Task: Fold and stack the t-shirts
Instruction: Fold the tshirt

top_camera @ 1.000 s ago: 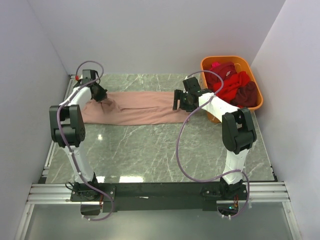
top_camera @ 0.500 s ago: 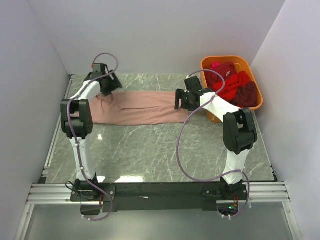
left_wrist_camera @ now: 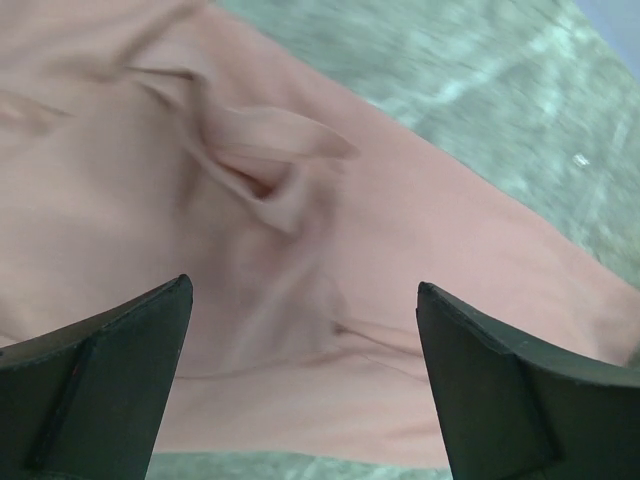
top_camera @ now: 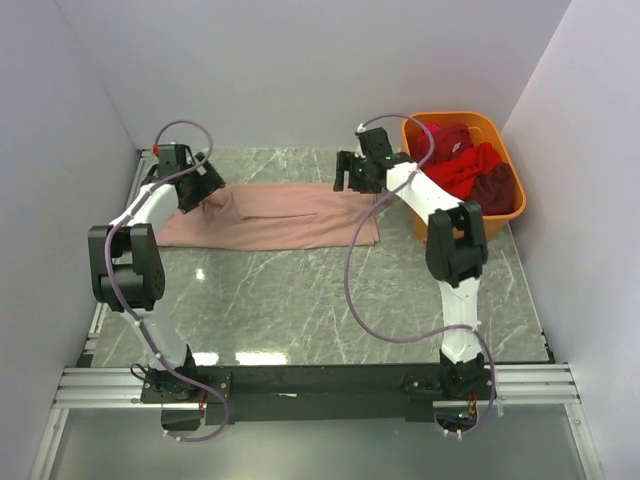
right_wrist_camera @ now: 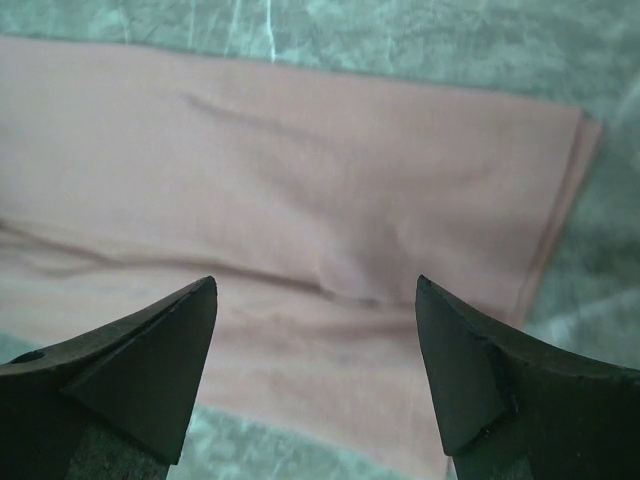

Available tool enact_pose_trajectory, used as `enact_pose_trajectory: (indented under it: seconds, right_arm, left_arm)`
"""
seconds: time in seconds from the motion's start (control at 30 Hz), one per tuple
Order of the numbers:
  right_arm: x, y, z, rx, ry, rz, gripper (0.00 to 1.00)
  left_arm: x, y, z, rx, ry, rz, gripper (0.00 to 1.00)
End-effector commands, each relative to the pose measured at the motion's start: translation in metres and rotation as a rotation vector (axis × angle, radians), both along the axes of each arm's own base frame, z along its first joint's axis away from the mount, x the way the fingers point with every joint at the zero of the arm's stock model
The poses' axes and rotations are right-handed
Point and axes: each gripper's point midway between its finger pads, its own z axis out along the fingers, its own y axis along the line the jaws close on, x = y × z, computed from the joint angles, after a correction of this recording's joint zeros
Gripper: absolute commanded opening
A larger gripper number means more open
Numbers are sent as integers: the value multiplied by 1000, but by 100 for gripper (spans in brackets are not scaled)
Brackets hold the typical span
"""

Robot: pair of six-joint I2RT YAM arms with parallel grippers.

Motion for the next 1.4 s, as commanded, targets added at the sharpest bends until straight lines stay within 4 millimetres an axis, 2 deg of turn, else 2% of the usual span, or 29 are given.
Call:
enact_pose_trajectory:
  seconds: [0.0, 0.03, 0.17, 0.33, 0.4, 0.57, 0.73, 0.87, 0.9, 0.93, 0.97, 1.0, 1.03, 1.07, 1.1, 1.13, 1.17, 1.2, 1.27, 1.3, 1.33, 1.37]
  right_arm:
    - [18, 8, -15, -7, 21, 41, 86]
    - [20, 10, -19, -6, 28, 43, 86]
    - [26, 16, -30, 4, 43, 51, 86]
    - [24, 10, -46, -25, 58, 46, 87]
    - [22, 6, -54, -47, 72, 43, 87]
    - [19, 3, -66, -67, 98, 45, 87]
    - [15, 0, -79, -75, 138, 36, 87]
    - [0, 3, -86, -48, 191, 40, 87]
    - [-11, 1, -88, -37, 213, 35, 87]
    - [-18, 4, -89, -28, 226, 42, 86]
    - [-22, 7, -86, -1, 223, 41, 86]
    - [-40, 5, -89, 6, 250, 43, 86]
    - [-50, 6, -88, 15, 259, 44, 86]
    - [-75, 7, -104, 22, 303, 45, 86]
    - [-85, 13, -87, 59, 278, 63, 85]
    - [-99, 17, -86, 73, 282, 73, 85]
    - [-112, 31, -83, 97, 270, 95, 85]
    - [-144, 33, -85, 101, 297, 124, 85]
    - [-176, 46, -83, 109, 304, 168, 85]
    - [-213, 63, -82, 106, 323, 242, 85]
    - [-235, 75, -80, 140, 349, 299, 85]
    - [-258, 86, -78, 166, 360, 344, 85]
  left_arm:
    - [7, 10, -8, -35, -9, 33, 100]
    - [9, 10, -13, -33, 6, 34, 100]
    - [39, 5, -26, -68, 1, 6, 99]
    - [70, -13, -24, -111, -52, -50, 99]
    - [84, -12, -27, -94, -59, -44, 99]
    - [108, -21, -48, -53, -8, -66, 99]
    - [107, -16, -63, 5, 40, -57, 100]
    - [97, -10, -78, 25, 99, -39, 100]
    - [96, -10, -80, 28, 107, -40, 99]
    - [94, -24, -82, 31, 107, -74, 99]
    - [94, -28, -84, 31, 110, -83, 99]
    - [95, -30, -85, 29, 110, -94, 100]
    - [96, -38, -86, 24, 109, -110, 99]
    - [100, -44, -87, 17, 102, -122, 99]
    - [103, -51, -86, 11, 92, -136, 99]
    - [106, -63, -84, -3, 82, -153, 99]
    - [112, -75, -83, -30, 61, -184, 99]
    - [115, -93, -81, -46, 44, -215, 99]
    - [125, -115, -78, -77, 10, -258, 99]
    - [131, -127, -76, -95, -20, -288, 99]
    - [136, -147, -66, -121, -53, -318, 99]
    - [136, -164, -74, -159, -52, -364, 99]
